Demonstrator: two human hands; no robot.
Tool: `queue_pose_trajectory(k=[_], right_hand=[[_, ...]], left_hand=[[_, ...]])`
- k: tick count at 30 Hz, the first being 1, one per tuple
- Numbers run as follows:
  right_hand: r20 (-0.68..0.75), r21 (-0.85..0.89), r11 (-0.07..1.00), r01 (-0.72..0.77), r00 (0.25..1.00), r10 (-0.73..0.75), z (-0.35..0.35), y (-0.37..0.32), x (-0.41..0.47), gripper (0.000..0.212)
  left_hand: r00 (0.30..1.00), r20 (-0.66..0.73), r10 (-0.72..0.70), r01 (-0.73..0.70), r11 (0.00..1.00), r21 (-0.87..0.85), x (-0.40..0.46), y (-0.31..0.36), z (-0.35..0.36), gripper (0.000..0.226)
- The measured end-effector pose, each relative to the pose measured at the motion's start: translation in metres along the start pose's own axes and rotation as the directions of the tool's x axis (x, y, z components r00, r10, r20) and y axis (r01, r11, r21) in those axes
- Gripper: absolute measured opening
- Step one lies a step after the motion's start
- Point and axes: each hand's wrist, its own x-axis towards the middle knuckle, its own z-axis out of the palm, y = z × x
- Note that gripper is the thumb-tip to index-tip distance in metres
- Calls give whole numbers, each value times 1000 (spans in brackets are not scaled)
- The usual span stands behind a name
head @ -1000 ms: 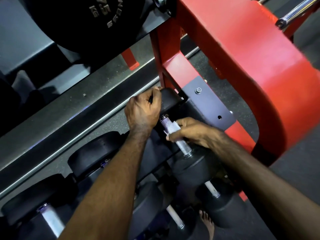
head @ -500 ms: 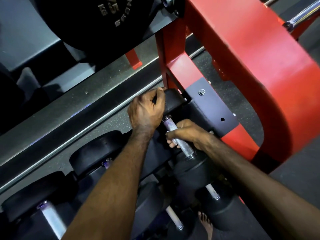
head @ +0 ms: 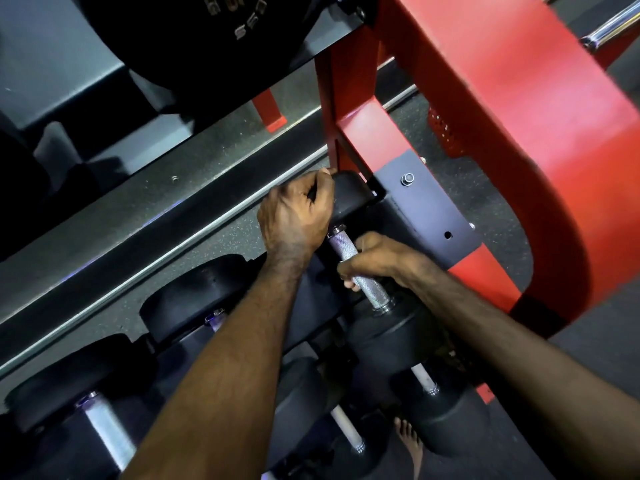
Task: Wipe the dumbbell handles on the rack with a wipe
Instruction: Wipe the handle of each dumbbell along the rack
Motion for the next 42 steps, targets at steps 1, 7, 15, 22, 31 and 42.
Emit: queue_pose_trajectory(k=[1,7,15,22,31,42], right_hand=[[5,-88,996,-7,1000,8,-1,4,-2,15],[-21,-280,959,-30,999,25,-5,11,-8,28],[-50,-270,963,4,999,-18,-3,20,-12,33],[-127,-202,978,52,989,-79,-4,25,-9,34],[-102,-119,981,154,981,-166,-22,10,-16,14],[-338,-271,957,101,921,-193,-3,40,-50,18]], left_hand=[[1000,-3,-2,2,1000,-5,0,1,0,42],[999,-24,-43,43,999,-18,-1,2,0,40],[999,-32,-15,14,999,-32,-1,3,-1,42],[998,-60,14,-16,999,-30,1,0,1,43],[1000,-21,13,-13,1000,-9,2,1,-1,45],[999,-11,-30,29,999,-38,1,2,-2,39]])
